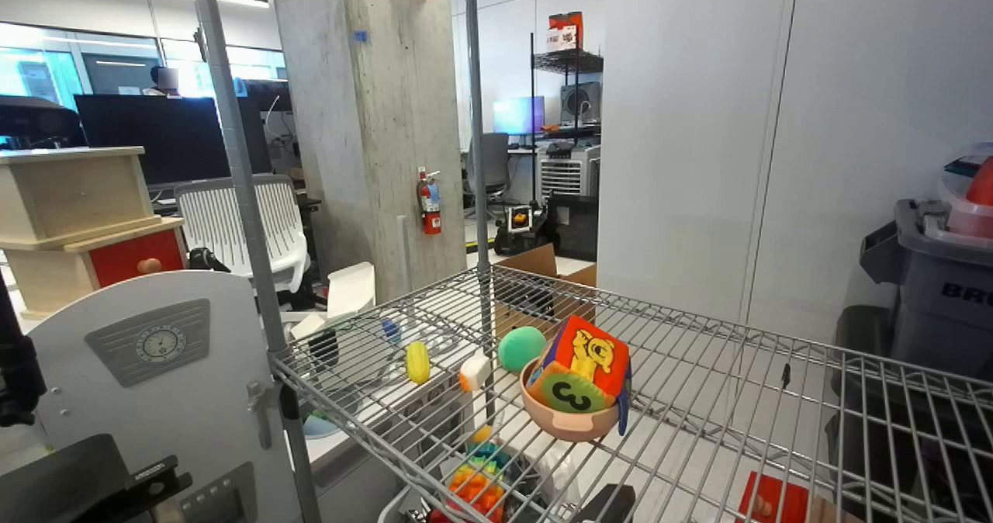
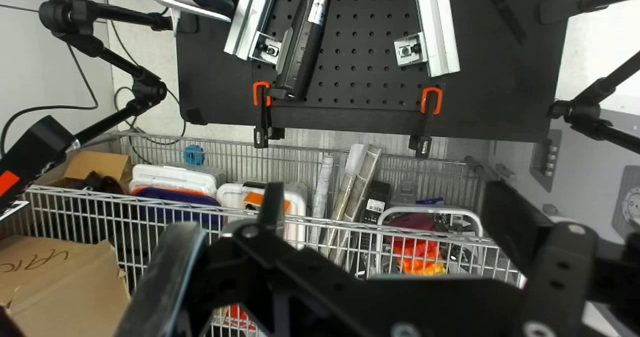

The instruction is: Remove the cube from the bowl and put it on the rack

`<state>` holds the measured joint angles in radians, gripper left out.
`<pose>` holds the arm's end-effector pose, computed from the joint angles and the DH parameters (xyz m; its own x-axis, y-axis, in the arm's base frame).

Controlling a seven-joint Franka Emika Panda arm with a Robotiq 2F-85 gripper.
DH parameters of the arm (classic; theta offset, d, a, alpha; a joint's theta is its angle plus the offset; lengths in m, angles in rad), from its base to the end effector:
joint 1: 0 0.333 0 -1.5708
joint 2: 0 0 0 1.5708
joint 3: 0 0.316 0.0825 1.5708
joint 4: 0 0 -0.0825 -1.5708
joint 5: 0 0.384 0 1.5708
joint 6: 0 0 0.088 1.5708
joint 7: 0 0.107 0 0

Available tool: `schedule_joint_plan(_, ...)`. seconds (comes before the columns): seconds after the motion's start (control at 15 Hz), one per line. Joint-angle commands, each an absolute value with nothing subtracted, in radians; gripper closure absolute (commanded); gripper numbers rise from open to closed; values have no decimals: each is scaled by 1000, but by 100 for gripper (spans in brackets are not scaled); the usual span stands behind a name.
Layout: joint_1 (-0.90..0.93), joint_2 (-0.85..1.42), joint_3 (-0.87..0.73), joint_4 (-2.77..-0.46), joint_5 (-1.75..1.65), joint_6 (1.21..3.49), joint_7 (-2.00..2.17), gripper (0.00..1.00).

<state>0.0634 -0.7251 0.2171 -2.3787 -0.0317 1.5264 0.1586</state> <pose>0.3035 0.0989 0.5519 0.9930 0.0483 -0.1077 0.0686 -0.9787 0.1934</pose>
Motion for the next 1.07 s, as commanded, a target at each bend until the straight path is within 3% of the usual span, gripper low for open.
schedule_joint_plan(0.0,58,-664,188,-2359,-14,1586,191,0)
schedule_joint_plan(1.0,-19,227,29,-1886,178,2228,576,0)
